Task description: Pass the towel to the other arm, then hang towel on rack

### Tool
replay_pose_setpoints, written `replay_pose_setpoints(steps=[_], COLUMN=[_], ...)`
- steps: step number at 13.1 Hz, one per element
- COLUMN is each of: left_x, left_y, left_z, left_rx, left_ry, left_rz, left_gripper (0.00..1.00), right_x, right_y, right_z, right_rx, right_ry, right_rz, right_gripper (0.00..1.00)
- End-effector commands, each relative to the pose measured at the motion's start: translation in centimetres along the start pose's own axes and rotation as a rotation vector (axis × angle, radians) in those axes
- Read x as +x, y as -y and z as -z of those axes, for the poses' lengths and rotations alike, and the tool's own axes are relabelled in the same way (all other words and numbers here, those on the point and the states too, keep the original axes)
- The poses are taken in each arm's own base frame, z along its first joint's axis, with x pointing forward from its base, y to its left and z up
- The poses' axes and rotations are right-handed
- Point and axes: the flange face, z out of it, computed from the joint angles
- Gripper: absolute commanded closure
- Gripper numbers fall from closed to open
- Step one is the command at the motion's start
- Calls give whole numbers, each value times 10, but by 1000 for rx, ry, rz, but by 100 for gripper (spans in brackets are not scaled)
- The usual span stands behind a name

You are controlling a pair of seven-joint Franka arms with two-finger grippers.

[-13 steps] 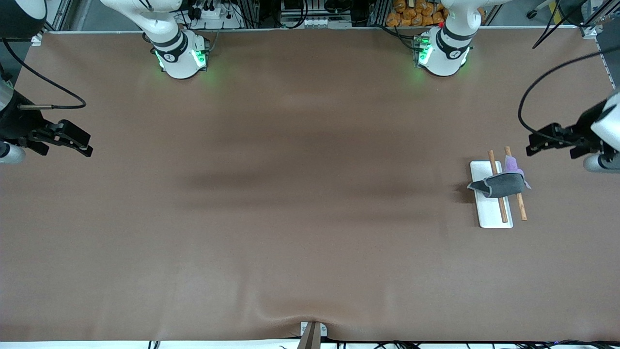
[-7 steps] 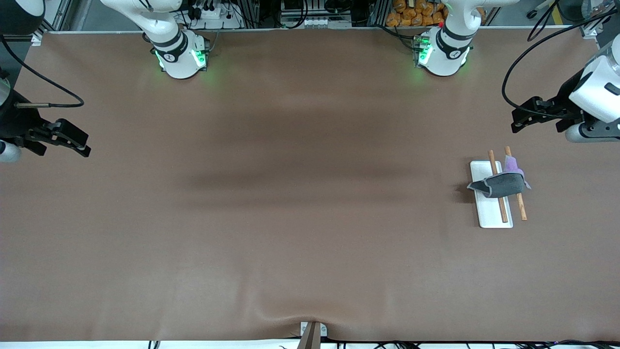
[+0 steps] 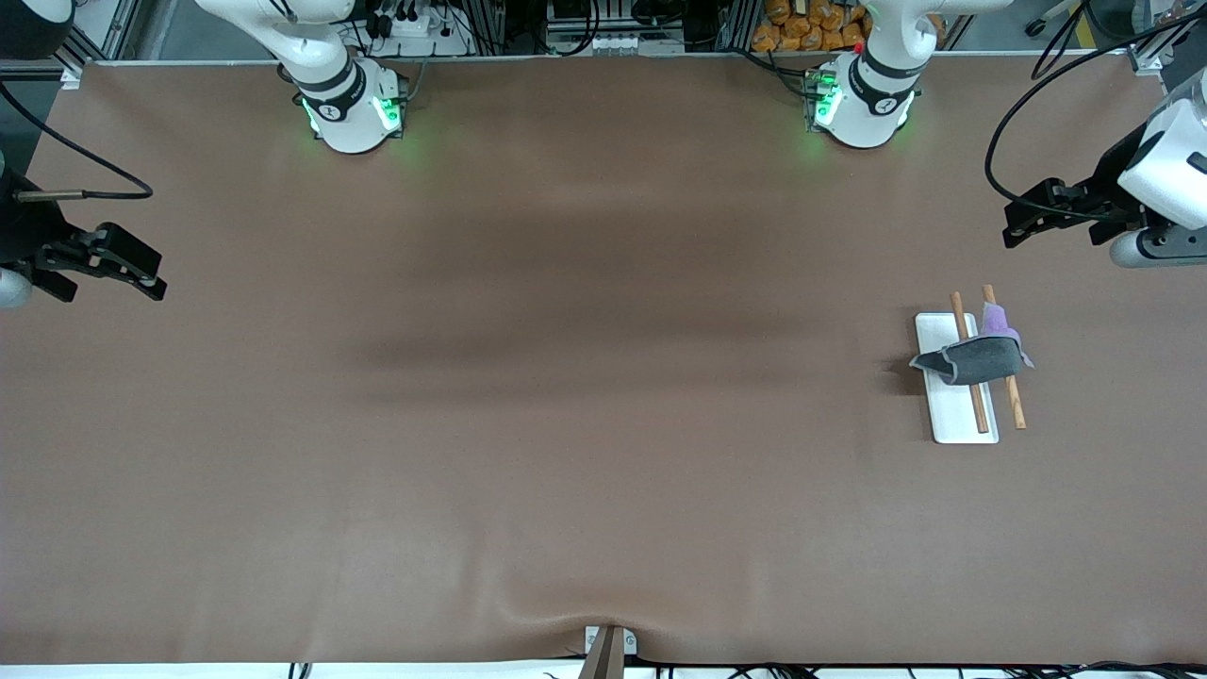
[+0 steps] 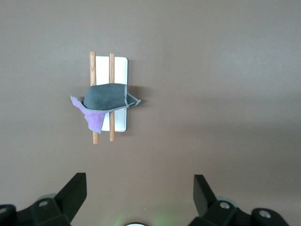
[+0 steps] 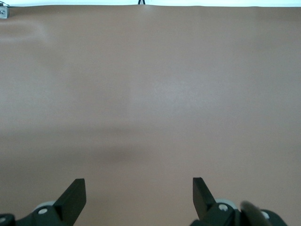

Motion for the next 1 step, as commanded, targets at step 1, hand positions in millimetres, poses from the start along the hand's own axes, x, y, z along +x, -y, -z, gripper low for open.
replay_pose_setpoints(steps=[1], left_x=[-10], left_y=[8], left_z=[6], left_rx=[23], left_ry=[6], left_rz=[7], left_gripper=[0], right_x=[-4], right_y=[-4], right_z=[8], right_rx=[-9], right_ry=[-3], right_rz=[11], right_gripper=[0])
